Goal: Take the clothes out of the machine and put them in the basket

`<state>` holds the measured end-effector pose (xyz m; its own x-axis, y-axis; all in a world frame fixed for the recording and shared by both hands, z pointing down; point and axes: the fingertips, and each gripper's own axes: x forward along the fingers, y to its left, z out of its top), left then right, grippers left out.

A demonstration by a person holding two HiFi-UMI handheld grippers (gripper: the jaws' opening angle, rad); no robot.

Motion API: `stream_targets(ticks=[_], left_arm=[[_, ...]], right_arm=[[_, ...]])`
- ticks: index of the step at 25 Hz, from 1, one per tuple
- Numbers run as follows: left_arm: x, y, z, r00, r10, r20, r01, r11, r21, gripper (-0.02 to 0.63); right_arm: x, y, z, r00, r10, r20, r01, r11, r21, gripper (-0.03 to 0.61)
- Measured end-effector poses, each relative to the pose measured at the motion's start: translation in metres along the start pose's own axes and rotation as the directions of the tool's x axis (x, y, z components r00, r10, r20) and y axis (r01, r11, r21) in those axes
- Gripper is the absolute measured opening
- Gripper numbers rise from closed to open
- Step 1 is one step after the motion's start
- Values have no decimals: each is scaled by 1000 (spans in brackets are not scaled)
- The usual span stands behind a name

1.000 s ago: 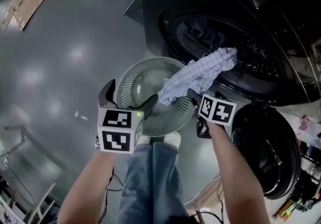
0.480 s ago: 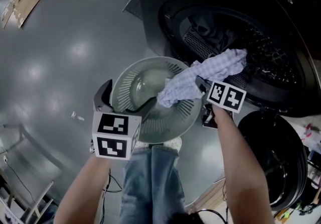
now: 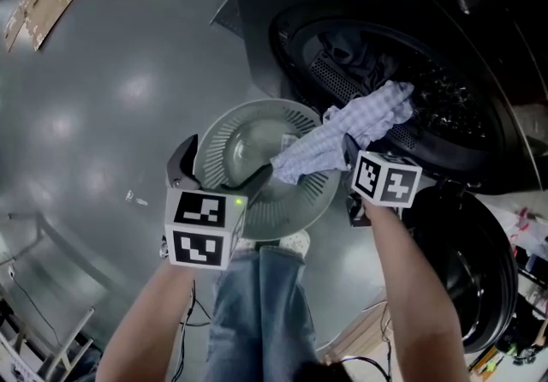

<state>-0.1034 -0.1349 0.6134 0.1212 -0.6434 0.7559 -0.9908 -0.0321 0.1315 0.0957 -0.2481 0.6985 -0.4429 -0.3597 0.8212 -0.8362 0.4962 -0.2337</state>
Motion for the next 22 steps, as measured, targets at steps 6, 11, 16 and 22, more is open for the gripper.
stream_targets(ticks=[6,11,16,22], left_arm=[[-22,-1,15,1000,-10,14,10,1000,-15,558],[-45,-3,34,999,-5,47,5,1000,-10,557],[-72,-3,51,997,6,75,-6,1000,-4,558],[-100,2,70,994,28,110,-28,1000,5,557]], right_arm=[[-44,18,29,998,35,55,-34,999,-32,51],[-78,42,56,991,74,107,-62,992,-110,51],[-108,77,77,982,136,134,-110,976,-187,49],[-141,118,108,953,233,194,-196,961,-193,49]])
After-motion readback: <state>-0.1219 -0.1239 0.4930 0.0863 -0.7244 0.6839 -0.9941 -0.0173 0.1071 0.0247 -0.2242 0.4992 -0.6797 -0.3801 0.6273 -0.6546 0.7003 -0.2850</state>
